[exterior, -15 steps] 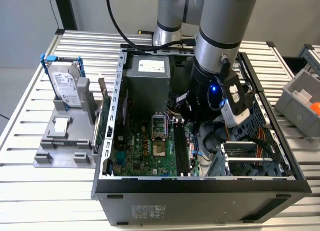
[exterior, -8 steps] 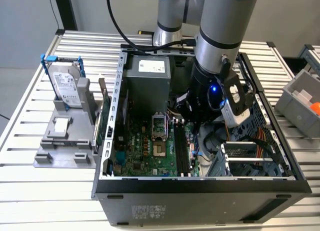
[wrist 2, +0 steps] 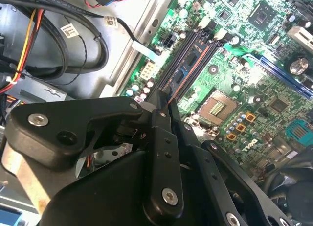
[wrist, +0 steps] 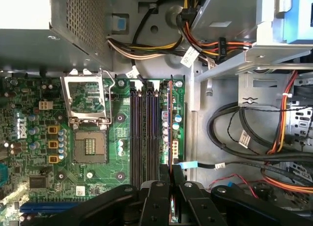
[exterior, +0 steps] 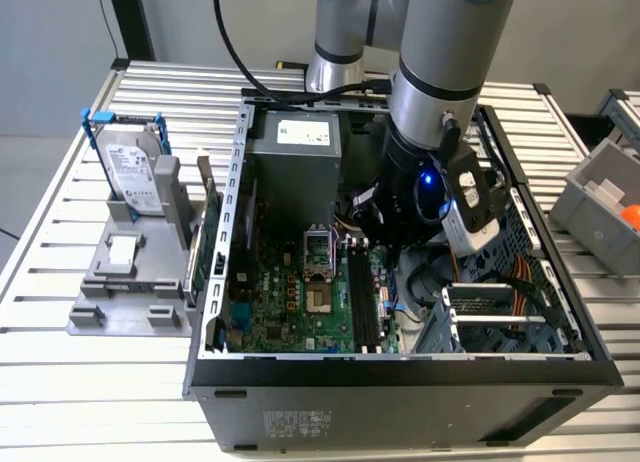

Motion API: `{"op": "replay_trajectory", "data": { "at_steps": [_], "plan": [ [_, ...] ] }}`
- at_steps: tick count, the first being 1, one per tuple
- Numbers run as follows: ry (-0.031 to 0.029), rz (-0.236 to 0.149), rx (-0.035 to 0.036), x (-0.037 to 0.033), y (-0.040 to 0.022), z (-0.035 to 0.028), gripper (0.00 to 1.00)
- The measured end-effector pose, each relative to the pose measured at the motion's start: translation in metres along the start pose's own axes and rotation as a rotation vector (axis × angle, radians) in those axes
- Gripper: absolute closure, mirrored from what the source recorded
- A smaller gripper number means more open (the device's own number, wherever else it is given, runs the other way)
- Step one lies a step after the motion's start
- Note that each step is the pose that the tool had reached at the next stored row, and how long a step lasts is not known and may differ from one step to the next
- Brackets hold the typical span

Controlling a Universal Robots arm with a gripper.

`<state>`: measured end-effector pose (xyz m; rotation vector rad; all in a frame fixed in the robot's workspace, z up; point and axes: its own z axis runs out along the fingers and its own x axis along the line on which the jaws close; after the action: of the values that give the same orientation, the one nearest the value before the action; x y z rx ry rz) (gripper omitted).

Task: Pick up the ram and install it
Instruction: 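Insert the ram into the slot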

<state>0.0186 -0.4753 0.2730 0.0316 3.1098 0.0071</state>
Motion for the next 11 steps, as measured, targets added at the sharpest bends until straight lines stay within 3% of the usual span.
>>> {"op": "replay_trajectory", "data": {
  "at_steps": [11],
  "plan": [
    [0.0097,0.004,0.0002,0.0009,-0.0001,0.0177,1.00]
  ]
}}
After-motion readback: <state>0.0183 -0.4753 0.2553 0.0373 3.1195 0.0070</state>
